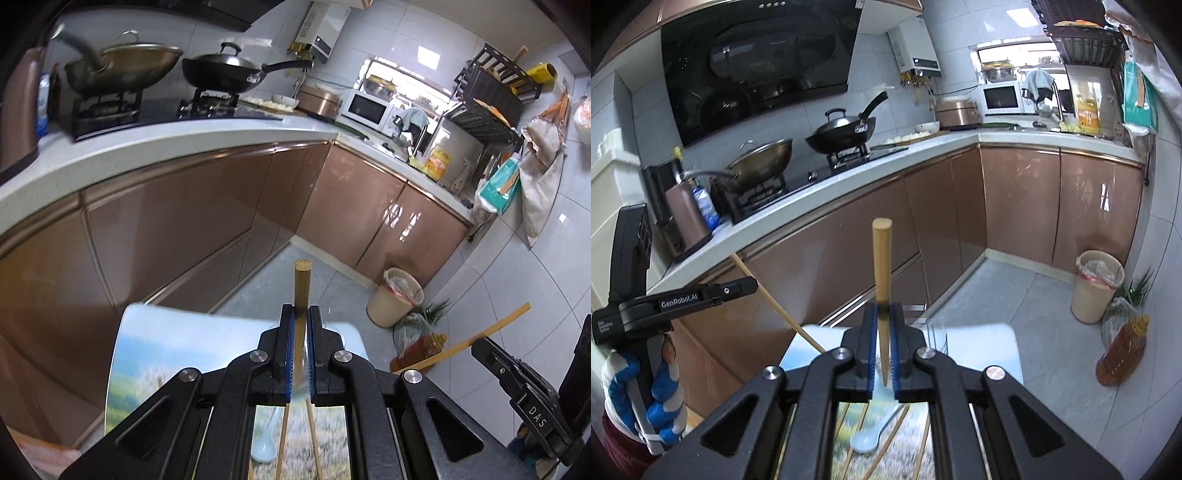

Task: Organize utensils
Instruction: 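Lift the left tool's chopstick upright toward the wire holder while the right tool carries its own, then drop the left tool's chopstick into the wire holder while the right tool releases its own there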

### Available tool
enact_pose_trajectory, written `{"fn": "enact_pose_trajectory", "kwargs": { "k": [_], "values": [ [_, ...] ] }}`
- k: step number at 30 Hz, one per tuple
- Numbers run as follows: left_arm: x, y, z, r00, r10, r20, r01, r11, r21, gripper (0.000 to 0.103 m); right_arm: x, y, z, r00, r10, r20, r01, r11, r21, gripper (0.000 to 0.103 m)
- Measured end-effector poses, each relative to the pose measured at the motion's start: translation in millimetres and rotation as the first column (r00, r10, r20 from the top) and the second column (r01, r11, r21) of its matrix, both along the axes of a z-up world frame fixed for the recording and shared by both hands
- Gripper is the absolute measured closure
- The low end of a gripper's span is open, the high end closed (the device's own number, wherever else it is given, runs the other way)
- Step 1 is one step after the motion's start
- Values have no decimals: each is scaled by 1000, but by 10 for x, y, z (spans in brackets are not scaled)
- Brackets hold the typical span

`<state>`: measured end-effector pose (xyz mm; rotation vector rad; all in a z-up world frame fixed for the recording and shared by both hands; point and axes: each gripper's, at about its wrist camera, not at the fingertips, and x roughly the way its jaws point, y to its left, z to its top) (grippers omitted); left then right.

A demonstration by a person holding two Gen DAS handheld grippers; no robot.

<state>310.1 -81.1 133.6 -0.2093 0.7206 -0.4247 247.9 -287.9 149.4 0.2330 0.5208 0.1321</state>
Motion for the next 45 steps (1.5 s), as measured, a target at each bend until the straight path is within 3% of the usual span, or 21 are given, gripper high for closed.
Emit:
{"fn": "enact_pose_trajectory", "kwargs": {
  "k": [9,18,29,45],
  "values": [
    [548,-348,-270,999,22,23,-23,999,40,97,730,-192,-274,999,-40,-24,40,999,-8,97],
    [897,-456,-916,999,23,-44,-21,999,38,97,1182,-209,-973,991,-41,-131,38,999,-26,97],
    [941,-425,-1334,992,35,-119,-27,998,65,97,1317,-291,-1499,975,-41,-218,45,999,13,97],
    [836,-330,-1338,991,62,-119,-53,995,82,97,1214,-371,-1624,966,-48,-252,63,997,53,96]
  ]
}}
